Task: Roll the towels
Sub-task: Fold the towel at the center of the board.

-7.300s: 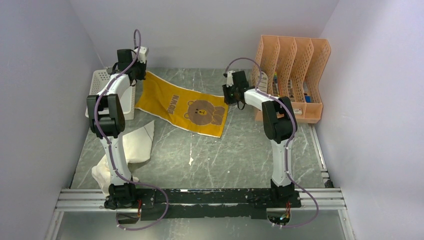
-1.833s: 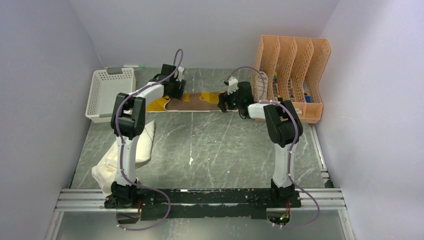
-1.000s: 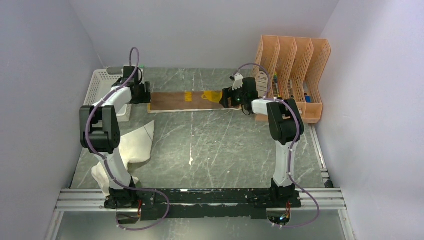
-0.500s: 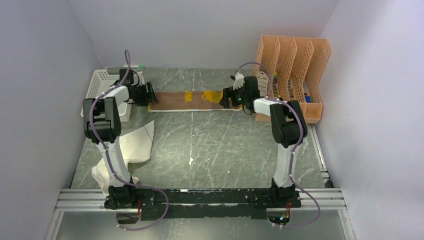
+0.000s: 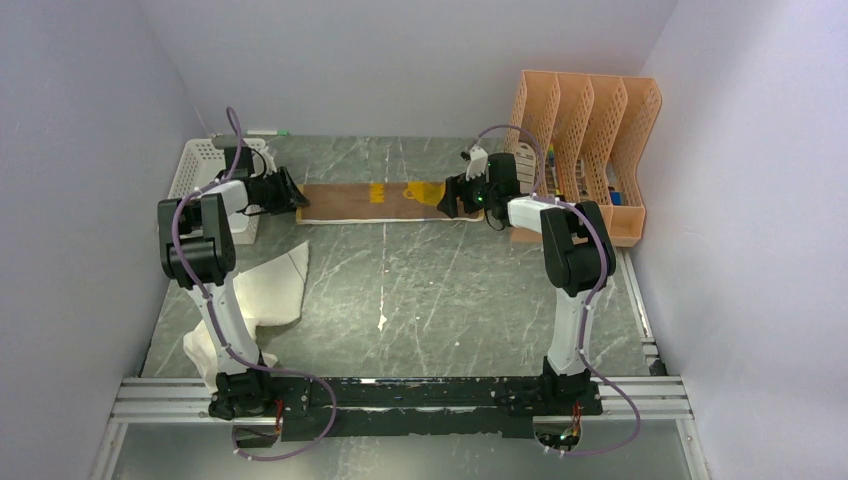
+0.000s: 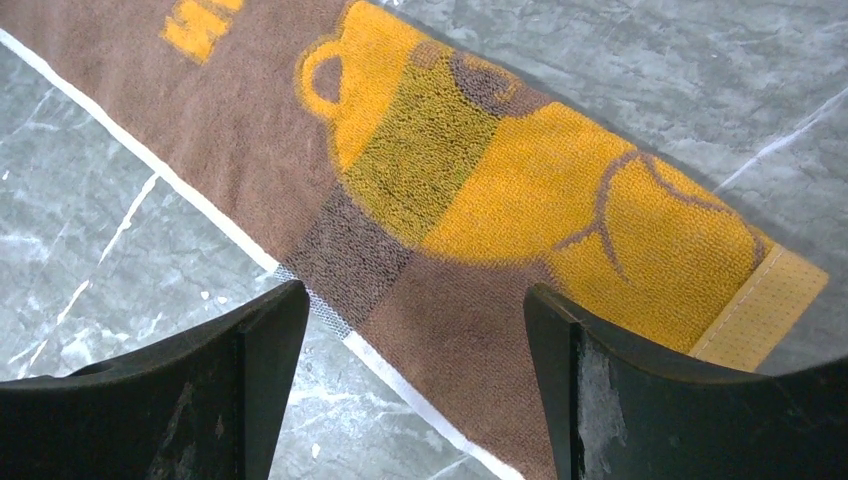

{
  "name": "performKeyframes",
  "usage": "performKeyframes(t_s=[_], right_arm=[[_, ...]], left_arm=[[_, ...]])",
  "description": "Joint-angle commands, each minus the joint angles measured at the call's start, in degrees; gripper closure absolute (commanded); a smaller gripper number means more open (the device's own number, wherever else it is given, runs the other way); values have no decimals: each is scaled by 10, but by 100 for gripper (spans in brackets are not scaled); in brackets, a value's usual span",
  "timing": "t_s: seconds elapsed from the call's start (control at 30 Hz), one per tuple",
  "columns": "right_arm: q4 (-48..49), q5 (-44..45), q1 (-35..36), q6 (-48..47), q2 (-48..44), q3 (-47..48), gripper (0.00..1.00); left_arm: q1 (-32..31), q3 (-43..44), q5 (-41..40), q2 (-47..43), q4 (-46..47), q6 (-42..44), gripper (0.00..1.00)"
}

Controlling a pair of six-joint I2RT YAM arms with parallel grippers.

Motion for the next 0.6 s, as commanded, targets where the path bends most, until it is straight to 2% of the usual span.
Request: performKeyframes(t_s=[0.0, 0.07, 0.1, 0.13, 0.37, 0.57], right_arm=[[3, -6, -5, -1, -38, -13, 20], [3, -7, -5, -1, -41, -12, 20], [3, -7, -4, 0, -42, -11, 20], [2, -8, -5, 0, -44, -10, 20], [-16, 5, -5, -8, -88, -4, 19], [35, 34, -1, 57, -161, -52, 16]], left_arm=[[-2, -27, 1, 36, -12, -12, 54], [-3, -24, -4, 39, -13, -11, 75], [-3, -21, -8, 40, -15, -13, 90], [-3, -19, -11, 40, -16, -12, 93], [-3, 33, -71, -17, -86, 19, 93], [-2, 111, -177, -72, -164, 60, 93]])
